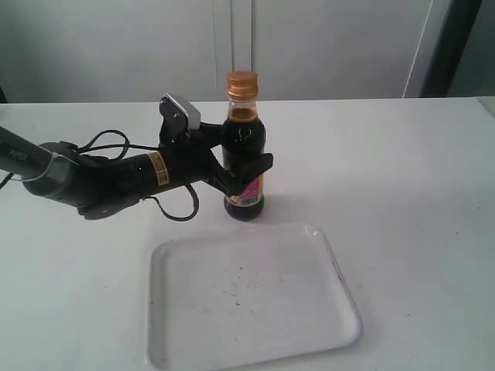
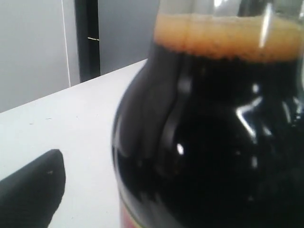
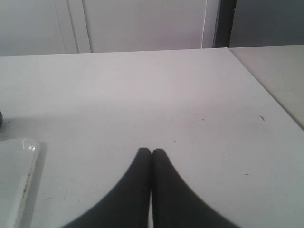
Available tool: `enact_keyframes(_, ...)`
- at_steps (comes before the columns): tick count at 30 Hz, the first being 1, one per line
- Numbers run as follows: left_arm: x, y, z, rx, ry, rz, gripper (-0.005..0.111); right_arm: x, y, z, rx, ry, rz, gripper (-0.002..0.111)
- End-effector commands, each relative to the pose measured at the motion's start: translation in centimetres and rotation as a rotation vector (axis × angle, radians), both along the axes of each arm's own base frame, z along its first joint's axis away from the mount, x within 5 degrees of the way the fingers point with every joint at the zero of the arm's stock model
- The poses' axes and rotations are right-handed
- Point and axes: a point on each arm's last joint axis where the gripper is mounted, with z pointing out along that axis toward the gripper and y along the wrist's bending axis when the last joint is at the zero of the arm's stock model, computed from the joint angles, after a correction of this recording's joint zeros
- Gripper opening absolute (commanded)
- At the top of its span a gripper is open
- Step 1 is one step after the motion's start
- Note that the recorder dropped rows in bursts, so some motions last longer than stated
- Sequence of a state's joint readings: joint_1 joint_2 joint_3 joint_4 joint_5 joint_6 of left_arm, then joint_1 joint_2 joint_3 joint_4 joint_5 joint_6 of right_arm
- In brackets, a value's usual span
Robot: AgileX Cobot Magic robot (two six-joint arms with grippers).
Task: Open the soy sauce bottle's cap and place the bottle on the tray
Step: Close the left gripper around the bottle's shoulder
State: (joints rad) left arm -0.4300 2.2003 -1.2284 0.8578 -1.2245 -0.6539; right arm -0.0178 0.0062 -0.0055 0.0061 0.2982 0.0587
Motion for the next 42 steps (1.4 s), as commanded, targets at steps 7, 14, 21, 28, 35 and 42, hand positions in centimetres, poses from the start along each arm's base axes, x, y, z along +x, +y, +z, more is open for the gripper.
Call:
enact_keyframes(7,0.9,-0.5,-0.8,-0.028,0.046,0.003,0.105,0.0,0.0,-0.1,0.002,-0.009,-0.003,0.0)
enact_keyframes(14,0.5,-0.7,-1.1,0.018,0.019,-0.053,0.074,0.0,0.0,-0.1,0.002,-0.009,-0.003,0.0)
enact_keyframes(21,-0.3,-1.0,-1.5,0.099,-0.044,-0.145,0.0,0.0,0.0,-0.1,0.002,-0.009,-0.003,0.0)
enact_keyframes(28,-0.5,-1.1,-1.7,0.13,-0.07,-0.18,0.0,0.0,0.0,-0.1,0.0,-0.009,-0.002,0.0)
enact_keyframes(35,-0.8,-1.1,-1.8,0.157,-0.093,-0.213,0.0,0.0,0.0,0.2,-0.016,-0.039,0.001,0.0)
enact_keyframes(42,-0.8,-1.1,-1.8,0.157,-0.093,-0.213,0.0,0.2,0.0,1.4,-0.019,-0.172,-0.001,0.0)
